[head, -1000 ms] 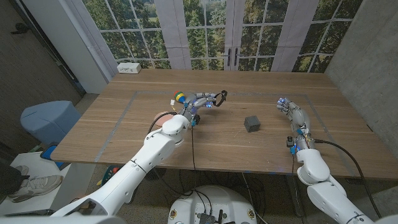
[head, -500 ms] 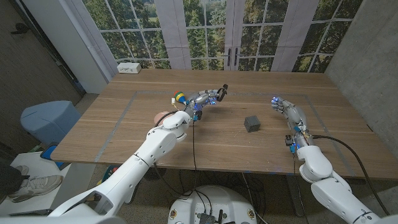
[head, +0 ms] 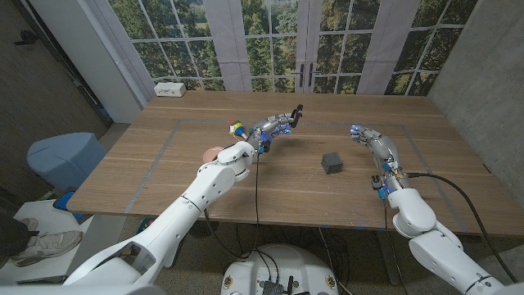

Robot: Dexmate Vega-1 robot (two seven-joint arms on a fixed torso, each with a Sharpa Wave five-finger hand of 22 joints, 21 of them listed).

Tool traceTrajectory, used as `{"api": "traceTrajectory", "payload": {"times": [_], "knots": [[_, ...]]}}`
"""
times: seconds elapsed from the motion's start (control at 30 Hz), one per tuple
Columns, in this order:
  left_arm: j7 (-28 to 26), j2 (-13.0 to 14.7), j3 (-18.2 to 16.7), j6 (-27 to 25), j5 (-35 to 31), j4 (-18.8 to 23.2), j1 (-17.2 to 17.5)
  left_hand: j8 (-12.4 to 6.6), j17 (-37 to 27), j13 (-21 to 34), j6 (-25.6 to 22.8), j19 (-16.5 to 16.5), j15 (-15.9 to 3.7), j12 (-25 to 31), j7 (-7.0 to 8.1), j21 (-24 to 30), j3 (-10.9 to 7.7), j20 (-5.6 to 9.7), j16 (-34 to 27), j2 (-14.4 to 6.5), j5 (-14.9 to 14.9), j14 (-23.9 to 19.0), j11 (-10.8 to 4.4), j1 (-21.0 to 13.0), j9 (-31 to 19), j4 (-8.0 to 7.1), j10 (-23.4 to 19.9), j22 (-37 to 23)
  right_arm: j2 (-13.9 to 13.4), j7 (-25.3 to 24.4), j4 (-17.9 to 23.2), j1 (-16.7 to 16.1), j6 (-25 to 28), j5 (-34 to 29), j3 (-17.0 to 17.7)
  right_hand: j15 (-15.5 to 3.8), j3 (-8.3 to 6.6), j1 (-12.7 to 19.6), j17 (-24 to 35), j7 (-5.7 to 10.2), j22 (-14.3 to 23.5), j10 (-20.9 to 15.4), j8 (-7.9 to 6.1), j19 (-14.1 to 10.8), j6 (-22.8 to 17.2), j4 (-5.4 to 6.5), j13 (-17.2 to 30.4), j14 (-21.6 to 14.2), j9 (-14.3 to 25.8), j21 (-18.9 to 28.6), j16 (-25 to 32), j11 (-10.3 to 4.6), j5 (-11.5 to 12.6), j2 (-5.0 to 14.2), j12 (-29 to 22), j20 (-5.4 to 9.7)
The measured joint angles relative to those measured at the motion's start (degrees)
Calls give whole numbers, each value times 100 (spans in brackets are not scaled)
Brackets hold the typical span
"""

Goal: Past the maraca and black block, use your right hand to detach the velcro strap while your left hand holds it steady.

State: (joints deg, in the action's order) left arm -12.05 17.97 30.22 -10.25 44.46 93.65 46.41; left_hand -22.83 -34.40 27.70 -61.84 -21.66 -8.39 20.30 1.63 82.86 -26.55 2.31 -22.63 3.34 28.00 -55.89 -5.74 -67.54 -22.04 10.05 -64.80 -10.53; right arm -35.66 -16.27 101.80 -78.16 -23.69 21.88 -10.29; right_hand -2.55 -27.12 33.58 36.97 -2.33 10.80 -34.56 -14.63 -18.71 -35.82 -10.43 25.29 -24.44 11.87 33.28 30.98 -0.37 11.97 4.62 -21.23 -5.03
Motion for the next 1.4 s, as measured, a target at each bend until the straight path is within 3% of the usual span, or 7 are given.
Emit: {"api": "traceTrajectory", "payload": {"times": [0.33,0.63,1.3,1.4], "knots": [[8,-122,86,21,153,-107,-104,44,1,26,0,46,2,-19,1,13,23,15,0,-3,21,-21,-1,-3,28,-21,-1,0,-35,-21,137,8,43,-181,-56,13,80,167,164,61,0,194,0,32,-61,15,164,300,27,0,0,-67,0,-46,-8,-31],[-22,-213,189,-2,197,-170,-180,84,-27,43,-51,46,-10,-41,-10,23,24,15,45,-34,21,-52,20,-34,54,-22,-26,0,-37,-235,297,-66,114,-529,-70,11,95,310,237,114,0,194,-21,56,-114,31,239,293,27,0,85,-67,0,-113,-78,-6],[-141,-443,400,-55,117,-335,-288,96,-26,67,-50,46,-10,-88,-10,22,55,15,89,-33,62,-51,33,-34,36,-6,-49,0,-43,-693,684,-221,483,-1356,-99,-12,183,416,454,132,28,140,-21,50,-132,71,404,149,26,43,294,-120,0,-8,-188,34],[-145,-480,431,-42,87,-368,-303,133,-53,89,-50,46,-10,-101,-10,22,55,15,89,-33,83,-51,32,-33,34,-6,-49,0,-38,-758,738,-233,561,-1465,-102,-12,230,483,492,132,28,140,-21,29,-132,71,434,149,26,43,314,-119,0,-76,-209,55]]}}
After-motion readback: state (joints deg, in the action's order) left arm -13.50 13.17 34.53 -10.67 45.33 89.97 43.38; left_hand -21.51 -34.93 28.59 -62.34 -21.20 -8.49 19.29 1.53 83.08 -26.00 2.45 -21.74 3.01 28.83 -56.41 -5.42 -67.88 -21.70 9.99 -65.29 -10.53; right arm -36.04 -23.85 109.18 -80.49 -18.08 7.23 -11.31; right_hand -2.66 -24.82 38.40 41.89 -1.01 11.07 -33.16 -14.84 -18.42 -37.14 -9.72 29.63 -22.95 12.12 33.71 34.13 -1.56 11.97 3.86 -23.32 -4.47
